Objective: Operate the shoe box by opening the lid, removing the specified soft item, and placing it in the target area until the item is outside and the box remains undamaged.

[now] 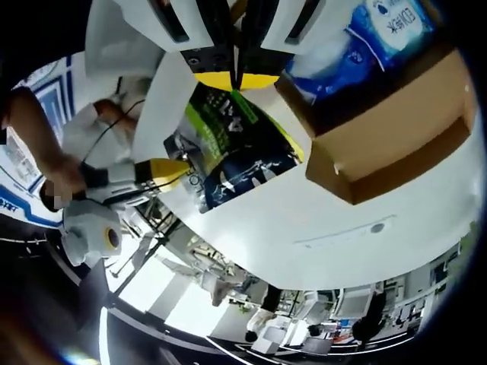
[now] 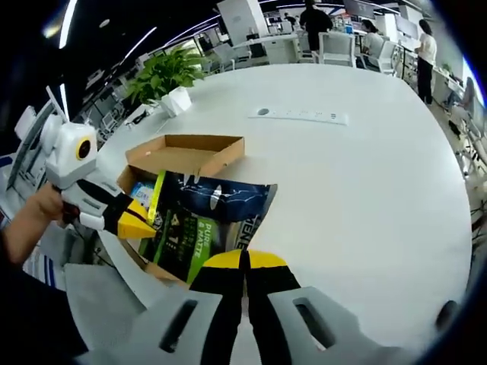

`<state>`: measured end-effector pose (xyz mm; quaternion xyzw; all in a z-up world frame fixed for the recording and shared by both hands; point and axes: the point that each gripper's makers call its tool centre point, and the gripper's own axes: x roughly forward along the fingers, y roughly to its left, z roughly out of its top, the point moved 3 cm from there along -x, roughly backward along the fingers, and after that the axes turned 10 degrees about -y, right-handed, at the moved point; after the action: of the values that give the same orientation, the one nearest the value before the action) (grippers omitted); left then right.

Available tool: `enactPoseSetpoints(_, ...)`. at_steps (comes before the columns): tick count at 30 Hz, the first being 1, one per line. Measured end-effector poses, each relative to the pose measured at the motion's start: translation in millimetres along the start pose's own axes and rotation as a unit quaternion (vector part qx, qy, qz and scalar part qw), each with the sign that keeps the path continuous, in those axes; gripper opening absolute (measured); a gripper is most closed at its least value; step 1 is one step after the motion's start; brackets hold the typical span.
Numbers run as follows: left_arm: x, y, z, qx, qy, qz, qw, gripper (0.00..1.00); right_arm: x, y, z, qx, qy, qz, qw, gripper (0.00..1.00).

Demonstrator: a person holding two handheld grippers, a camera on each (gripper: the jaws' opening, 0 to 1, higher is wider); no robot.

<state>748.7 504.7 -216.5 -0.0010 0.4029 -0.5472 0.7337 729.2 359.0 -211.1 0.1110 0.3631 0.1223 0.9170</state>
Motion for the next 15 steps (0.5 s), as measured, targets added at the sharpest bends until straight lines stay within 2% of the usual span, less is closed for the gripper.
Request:
enactPoseSetpoints(7, 21.5, -7.2, 5.6, -0.01, 0.008, -0.019, 0.9997, 0.0, -1.4, -22.7, -6.1, 0.009, 0.008, -0.014, 0.9998, 0.0)
enactPoseSetpoints(15, 39.9, -8.6, 4.0, -0.016, 0.028, -0.01, 0.9994, 0.0, 8.2, -39.4, -9.8, 0.012, 0.015, -0.023, 0.9996, 0.0)
